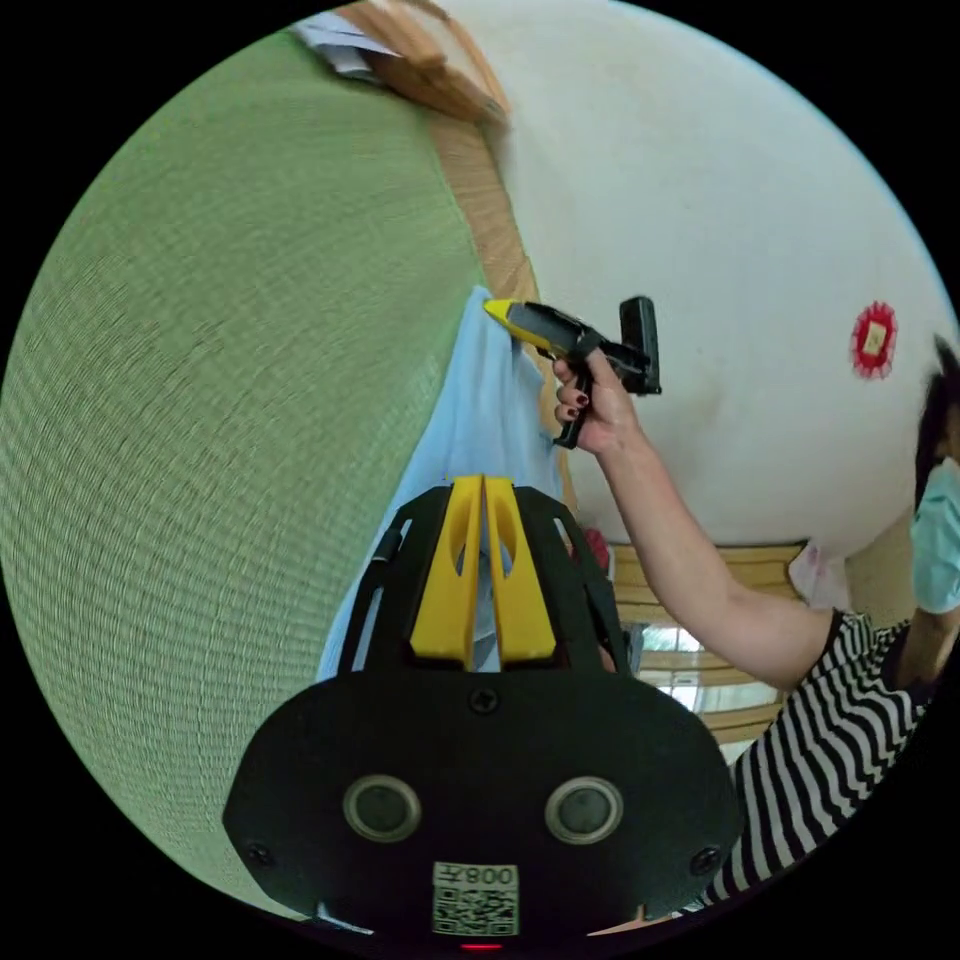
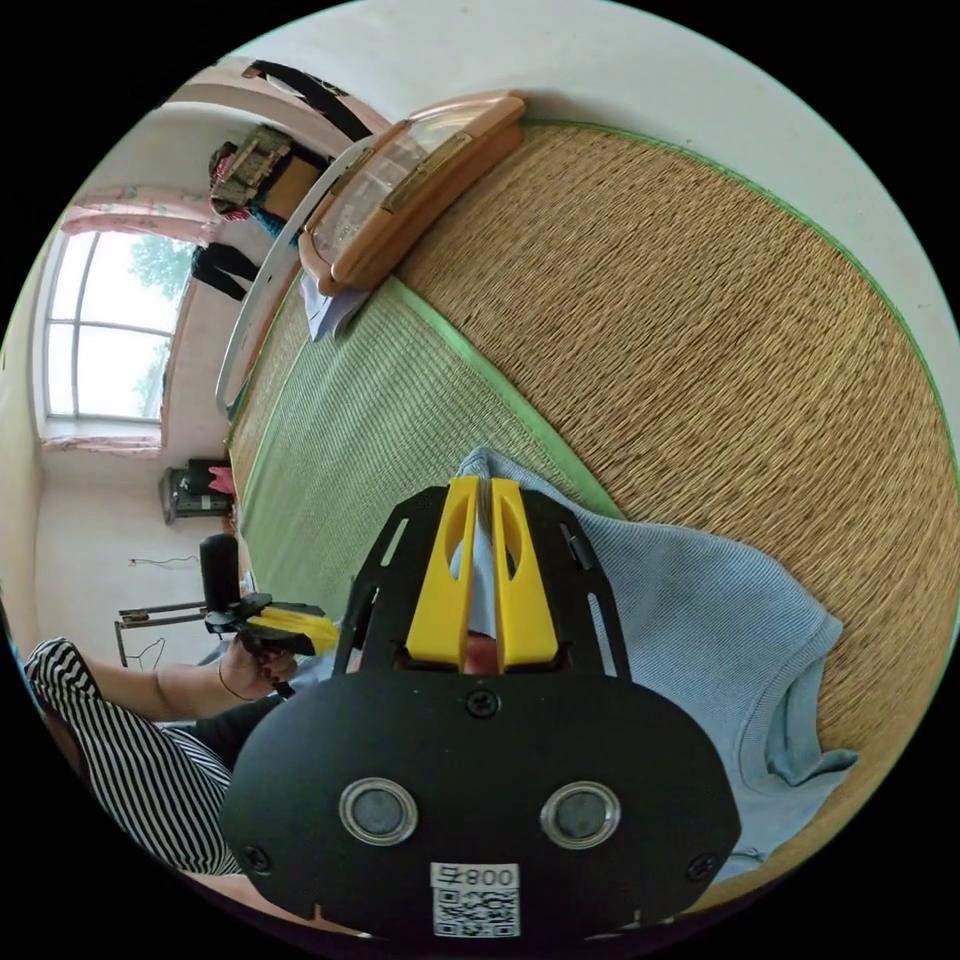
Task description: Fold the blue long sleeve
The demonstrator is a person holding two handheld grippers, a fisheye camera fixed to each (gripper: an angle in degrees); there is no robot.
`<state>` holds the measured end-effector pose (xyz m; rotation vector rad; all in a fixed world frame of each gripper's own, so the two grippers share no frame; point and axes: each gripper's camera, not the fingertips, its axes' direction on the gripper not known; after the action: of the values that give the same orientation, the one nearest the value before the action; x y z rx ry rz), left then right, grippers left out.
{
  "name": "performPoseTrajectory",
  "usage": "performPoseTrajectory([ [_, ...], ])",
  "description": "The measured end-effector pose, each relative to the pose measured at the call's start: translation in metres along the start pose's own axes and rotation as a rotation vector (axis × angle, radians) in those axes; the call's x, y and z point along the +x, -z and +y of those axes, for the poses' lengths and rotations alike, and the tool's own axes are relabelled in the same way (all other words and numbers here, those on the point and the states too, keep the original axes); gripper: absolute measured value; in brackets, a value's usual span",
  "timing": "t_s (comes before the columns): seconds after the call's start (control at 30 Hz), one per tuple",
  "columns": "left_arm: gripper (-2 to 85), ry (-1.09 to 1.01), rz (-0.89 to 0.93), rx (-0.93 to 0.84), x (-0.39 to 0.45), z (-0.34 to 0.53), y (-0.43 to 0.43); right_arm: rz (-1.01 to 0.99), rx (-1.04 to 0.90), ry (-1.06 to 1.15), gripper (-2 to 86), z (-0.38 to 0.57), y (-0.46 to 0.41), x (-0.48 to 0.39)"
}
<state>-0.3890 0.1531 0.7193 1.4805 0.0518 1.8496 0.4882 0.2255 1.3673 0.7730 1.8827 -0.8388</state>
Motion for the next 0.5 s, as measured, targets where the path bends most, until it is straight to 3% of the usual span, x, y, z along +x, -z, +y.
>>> performPoseTrajectory([
  [0.1, 0.0, -0.051, -0.169, -0.129, 0.000, 0.000, -0.026, 0.020, 0.041, 0.005, 5.2, 0.008, 0.011, -0.001],
  [0.33, 0.1, -0.122, -0.197, -0.104, 0.016, 0.022, -0.023, 0.104, 0.210, 0.059, 0.9, 0.048, 0.047, -0.027],
  [0.4, 0.1, -0.169, -0.183, -0.075, 0.029, 0.024, -0.019, 0.077, 0.210, 0.150, 0.5, 0.058, 0.041, -0.043],
  [0.5, 0.1, -0.210, -0.281, -0.097, 0.040, 0.021, -0.028, 0.239, 0.138, 0.193, 0.2, 0.063, 0.007, -0.064],
])
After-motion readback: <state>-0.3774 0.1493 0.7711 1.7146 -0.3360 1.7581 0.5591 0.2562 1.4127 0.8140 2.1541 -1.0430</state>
